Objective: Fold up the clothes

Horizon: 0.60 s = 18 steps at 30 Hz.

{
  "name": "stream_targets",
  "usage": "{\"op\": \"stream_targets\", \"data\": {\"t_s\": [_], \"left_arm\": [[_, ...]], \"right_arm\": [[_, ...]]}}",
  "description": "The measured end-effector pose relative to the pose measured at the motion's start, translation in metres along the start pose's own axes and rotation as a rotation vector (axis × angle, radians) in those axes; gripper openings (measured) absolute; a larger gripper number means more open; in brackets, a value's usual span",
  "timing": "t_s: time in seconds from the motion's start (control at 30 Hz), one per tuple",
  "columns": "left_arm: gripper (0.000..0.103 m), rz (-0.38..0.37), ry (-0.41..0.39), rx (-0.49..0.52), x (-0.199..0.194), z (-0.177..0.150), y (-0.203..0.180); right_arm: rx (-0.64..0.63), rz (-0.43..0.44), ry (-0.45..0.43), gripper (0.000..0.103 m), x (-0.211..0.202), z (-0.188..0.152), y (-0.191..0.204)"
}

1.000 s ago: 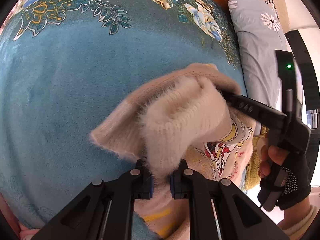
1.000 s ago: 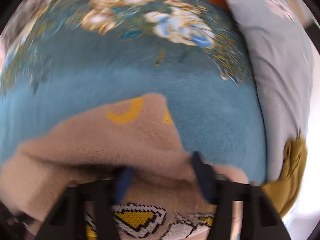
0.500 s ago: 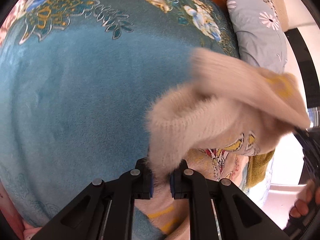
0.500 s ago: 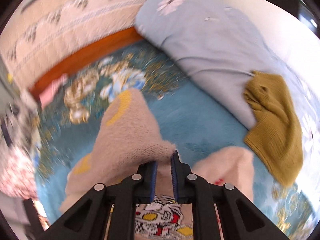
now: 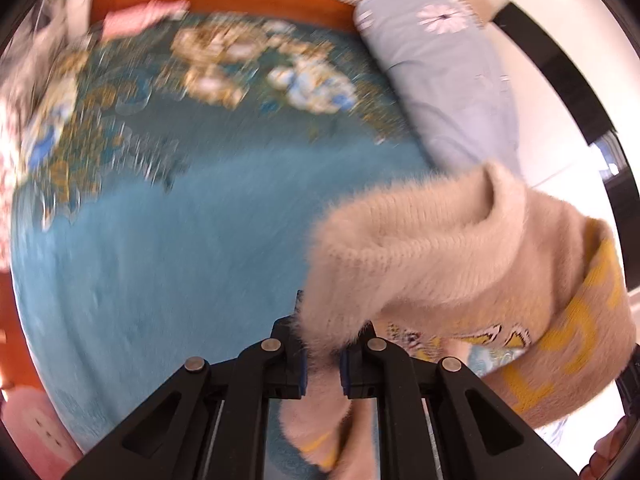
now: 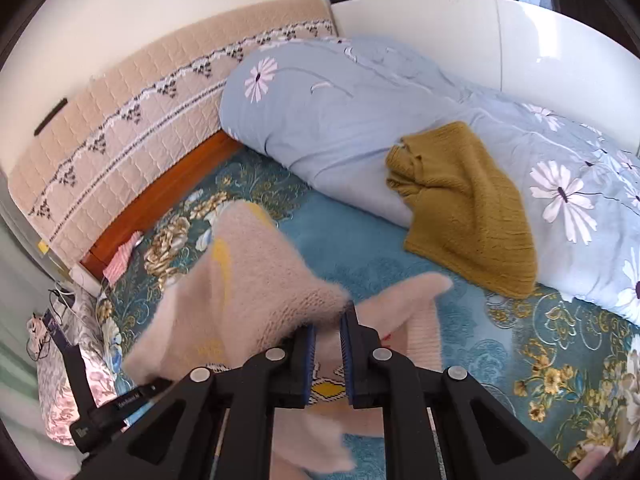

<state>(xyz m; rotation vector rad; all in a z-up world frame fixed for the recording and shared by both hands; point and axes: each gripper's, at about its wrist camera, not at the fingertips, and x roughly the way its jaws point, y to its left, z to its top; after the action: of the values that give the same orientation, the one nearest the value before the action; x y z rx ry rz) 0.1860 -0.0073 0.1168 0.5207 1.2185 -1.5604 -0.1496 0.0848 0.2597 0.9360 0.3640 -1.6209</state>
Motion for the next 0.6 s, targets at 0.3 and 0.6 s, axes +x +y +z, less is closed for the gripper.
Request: {"op": "stream_targets", "data": {"t_s": [0.3,0.6], "left_arm": [[0.011,-0.037,-0.200,0.187,-0.084,0.024,-0.047],[0.011,-0.047,-0.367,0.284,-0.169,0.032,-0.056]], "right_arm": [[0.020,0.032,-0.135,0.013,-0.091,0.000,-0.005],[-0.011,0.115,-0.230,0.013,-0.157,-0.023,0.023]]}}
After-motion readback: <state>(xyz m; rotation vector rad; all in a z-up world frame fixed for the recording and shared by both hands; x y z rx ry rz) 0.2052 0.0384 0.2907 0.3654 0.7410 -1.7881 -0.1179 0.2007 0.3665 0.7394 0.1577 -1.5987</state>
